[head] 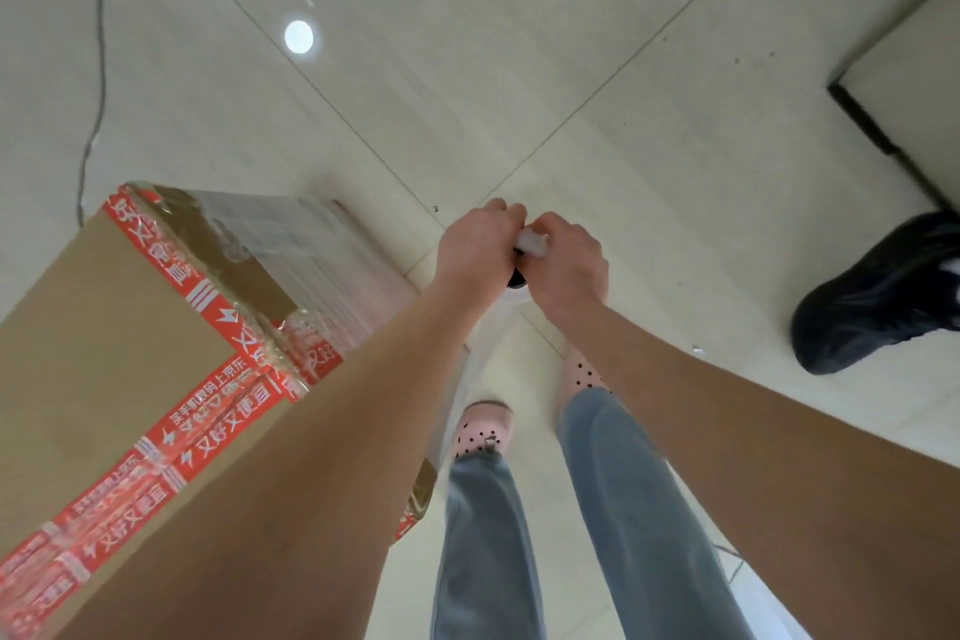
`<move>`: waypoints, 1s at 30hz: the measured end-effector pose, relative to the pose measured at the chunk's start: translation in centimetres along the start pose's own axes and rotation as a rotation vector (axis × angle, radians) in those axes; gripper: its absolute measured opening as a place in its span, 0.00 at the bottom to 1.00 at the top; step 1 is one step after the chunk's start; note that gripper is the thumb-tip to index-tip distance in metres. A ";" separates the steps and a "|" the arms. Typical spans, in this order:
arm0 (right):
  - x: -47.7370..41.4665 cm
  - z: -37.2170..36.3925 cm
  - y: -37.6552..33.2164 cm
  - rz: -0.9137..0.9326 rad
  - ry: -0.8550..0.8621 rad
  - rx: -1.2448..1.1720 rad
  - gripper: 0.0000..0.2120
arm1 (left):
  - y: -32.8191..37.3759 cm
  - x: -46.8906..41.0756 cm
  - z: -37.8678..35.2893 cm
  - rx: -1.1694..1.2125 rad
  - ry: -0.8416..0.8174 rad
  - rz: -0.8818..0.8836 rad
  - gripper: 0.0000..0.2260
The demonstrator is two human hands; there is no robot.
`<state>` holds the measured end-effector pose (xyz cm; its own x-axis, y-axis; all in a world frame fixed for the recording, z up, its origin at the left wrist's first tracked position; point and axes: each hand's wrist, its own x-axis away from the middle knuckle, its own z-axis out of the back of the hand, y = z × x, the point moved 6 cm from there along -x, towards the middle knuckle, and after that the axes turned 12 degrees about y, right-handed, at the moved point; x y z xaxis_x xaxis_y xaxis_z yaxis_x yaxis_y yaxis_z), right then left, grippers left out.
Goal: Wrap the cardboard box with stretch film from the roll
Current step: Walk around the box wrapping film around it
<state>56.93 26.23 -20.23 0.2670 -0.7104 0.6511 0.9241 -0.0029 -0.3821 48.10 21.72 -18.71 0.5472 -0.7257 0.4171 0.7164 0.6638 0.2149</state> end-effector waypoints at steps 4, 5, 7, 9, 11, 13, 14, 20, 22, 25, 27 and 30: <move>-1.1 0.4 -1.9 0.063 0.000 -0.005 0.11 | -1.7 -0.9 0.7 0.082 0.050 0.169 0.05; -1.4 0.5 -2.3 0.074 0.010 -0.024 0.11 | -2.3 -1.2 0.8 0.098 0.070 0.219 0.04; -1.9 0.5 -3.2 0.078 0.015 -0.060 0.12 | -3.8 -1.6 1.2 0.138 0.105 0.341 0.03; -2.1 0.0 -4.1 0.051 -0.022 -0.099 0.17 | -5.8 -1.4 1.6 0.223 0.165 0.526 0.03; -2.4 -0.7 -5.2 0.031 -0.073 -0.146 0.18 | -7.6 -0.8 1.6 0.317 0.195 0.715 0.05; -2.8 -1.1 -6.4 0.037 -0.105 -0.144 0.18 | -8.5 -0.4 1.2 0.367 0.123 0.797 0.07; -2.9 -1.1 -6.8 0.050 -0.111 -0.125 0.18 | -8.7 -0.6 1.1 0.388 0.069 0.804 0.09; -3.0 -1.1 -7.1 0.086 -0.102 -0.079 0.18 | -6.7 -1.9 2.1 0.278 0.012 0.473 0.18; -3.1 -1.1 -7.2 0.089 -0.105 -0.077 0.17 | -5.7 -2.2 2.2 0.240 0.050 0.326 0.18; -3.4 -0.9 -7.7 0.093 -0.110 -0.059 0.12 | -5.6 -3.2 2.5 0.150 0.042 0.242 0.13; -3.5 -0.7 -7.7 0.101 -0.113 -0.040 0.11 | -5.5 -4.0 2.8 0.117 0.027 0.217 0.10; -4.3 -0.4 -8.9 0.107 -0.083 -0.023 0.13 | -6.0 -6.3 3.5 0.068 -0.022 0.176 0.08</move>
<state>47.43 29.07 -19.91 0.3861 -0.6472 0.6574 0.8828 0.0525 -0.4668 38.85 22.96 -19.51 0.6517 -0.5936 0.4722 0.5793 0.7914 0.1954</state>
